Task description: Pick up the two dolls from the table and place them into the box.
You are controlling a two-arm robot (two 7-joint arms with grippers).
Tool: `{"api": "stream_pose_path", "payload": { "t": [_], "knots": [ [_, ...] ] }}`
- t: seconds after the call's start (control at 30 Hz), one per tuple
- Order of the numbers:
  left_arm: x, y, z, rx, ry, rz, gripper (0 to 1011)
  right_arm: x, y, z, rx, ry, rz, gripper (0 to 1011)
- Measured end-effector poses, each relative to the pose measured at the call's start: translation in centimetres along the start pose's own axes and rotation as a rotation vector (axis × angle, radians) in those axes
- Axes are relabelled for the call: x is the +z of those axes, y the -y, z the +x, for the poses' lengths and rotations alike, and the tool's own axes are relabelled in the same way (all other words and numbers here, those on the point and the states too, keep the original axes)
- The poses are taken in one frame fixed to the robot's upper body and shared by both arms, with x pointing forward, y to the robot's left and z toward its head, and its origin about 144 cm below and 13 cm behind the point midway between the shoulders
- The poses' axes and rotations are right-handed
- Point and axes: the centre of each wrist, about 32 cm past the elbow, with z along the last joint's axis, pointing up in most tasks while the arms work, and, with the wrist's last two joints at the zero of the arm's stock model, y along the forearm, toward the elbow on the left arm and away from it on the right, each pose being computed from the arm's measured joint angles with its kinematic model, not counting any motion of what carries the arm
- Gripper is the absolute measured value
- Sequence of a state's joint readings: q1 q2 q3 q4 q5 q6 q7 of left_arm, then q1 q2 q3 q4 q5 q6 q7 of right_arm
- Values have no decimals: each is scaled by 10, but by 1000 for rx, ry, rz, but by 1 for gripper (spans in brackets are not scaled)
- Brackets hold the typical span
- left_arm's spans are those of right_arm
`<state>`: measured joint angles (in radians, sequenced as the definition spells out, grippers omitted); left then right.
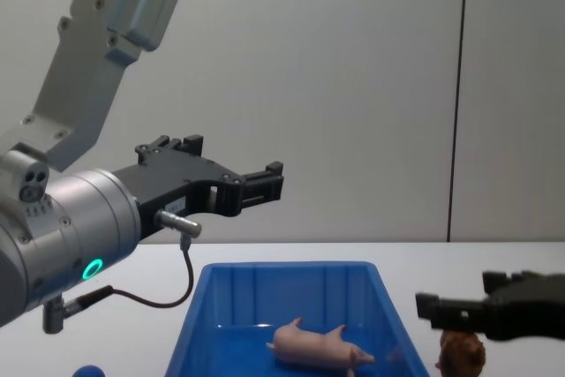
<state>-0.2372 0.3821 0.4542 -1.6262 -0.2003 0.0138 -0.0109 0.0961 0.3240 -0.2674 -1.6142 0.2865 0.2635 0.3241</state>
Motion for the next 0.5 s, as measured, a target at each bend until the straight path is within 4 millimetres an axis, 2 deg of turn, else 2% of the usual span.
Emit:
{"api": "stream_pose_path", "payload": {
  "t": [0.5],
  "knots": [
    [0,0,0,0,0,0,1001,-18,1,1,-27,-8,-60,1001]
  ]
}}
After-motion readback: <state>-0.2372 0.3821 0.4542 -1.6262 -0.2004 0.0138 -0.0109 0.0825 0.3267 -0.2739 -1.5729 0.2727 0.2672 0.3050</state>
